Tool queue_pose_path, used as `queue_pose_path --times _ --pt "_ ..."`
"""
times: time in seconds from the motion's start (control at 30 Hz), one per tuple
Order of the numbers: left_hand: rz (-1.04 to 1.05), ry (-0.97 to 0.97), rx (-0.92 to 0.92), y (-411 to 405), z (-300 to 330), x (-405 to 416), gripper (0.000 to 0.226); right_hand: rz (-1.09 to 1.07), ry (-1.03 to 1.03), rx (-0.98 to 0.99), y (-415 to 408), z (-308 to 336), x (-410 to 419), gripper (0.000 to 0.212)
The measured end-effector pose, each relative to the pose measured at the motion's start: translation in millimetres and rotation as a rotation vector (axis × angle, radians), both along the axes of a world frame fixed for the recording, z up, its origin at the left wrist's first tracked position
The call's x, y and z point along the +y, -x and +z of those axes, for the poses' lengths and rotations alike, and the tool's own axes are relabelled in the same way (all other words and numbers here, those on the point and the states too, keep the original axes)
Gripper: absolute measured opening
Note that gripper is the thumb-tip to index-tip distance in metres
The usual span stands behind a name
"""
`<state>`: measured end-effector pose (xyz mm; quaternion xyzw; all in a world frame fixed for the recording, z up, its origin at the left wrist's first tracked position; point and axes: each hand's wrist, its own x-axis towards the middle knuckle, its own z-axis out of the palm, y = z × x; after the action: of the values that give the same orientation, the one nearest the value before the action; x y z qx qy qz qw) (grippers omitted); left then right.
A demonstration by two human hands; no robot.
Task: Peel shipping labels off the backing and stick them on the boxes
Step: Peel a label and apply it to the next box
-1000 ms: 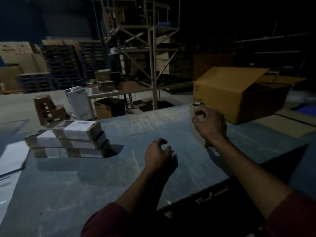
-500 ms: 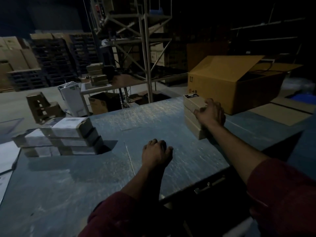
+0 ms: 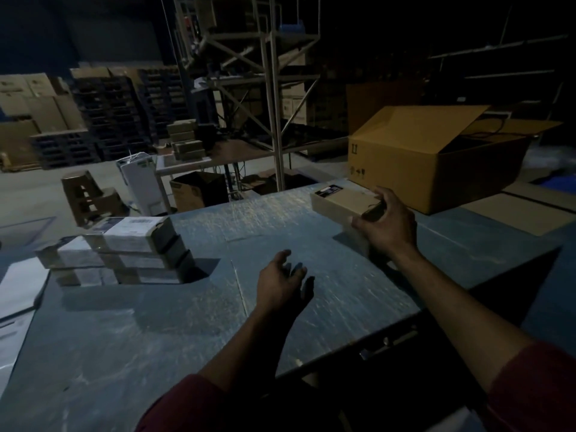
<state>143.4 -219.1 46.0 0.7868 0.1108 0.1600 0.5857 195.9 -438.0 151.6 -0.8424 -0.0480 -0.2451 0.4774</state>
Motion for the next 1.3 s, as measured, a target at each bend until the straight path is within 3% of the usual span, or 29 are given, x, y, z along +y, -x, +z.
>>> queue_pose_path --times 0.07,0.2,0.3,0.53,0.7,0.8,1.0,1.13,1.23,1.3 --pt "-0.01 0.255 -0.047 15.2 12.6 14.6 0.065 0.189 -0.114 -0.02 13.6 -13.1 9.8 0.074" --pt "0.0 0.076 -0.145 49.8 34.8 73.1 0.111 0.504 -0.211 -0.004 36.5 -42.4 43.0 0.072" --pt "-0.01 0.035 -0.133 83.4 47.5 114.6 0.122 0.669 -0.198 0.028 52.7 -59.1 77.8 0.073" --pt "0.096 -0.061 -0.152 164.9 41.7 193.7 0.106 0.949 -0.12 0.097 68.6 -85.0 153.9 0.076" --pt "0.214 -0.221 -0.135 227.5 20.8 226.1 0.11 1.123 0.101 0.146 79.0 -89.0 194.5 0.089" --pt "0.269 -0.296 -0.1 252.2 7.0 232.2 0.105 1.193 0.213 0.192 84.6 -88.2 213.5 0.086" --pt "0.318 -0.503 0.027 266.9 -0.1 235.6 0.107 1.252 0.412 0.277 83.7 -76.8 230.6 0.079" --pt "0.297 -0.385 0.082 281.7 13.8 249.3 0.098 1.246 0.485 0.274 90.7 -57.6 237.9 0.079" --pt "0.433 -0.37 0.088 294.3 28.3 286.5 0.083 1.198 0.483 0.188 100.7 -39.0 254.7 0.077" --pt "0.585 -0.449 0.125 295.4 35.8 323.4 0.088 1.181 0.553 0.093 111.9 -28.8 276.5 0.07"
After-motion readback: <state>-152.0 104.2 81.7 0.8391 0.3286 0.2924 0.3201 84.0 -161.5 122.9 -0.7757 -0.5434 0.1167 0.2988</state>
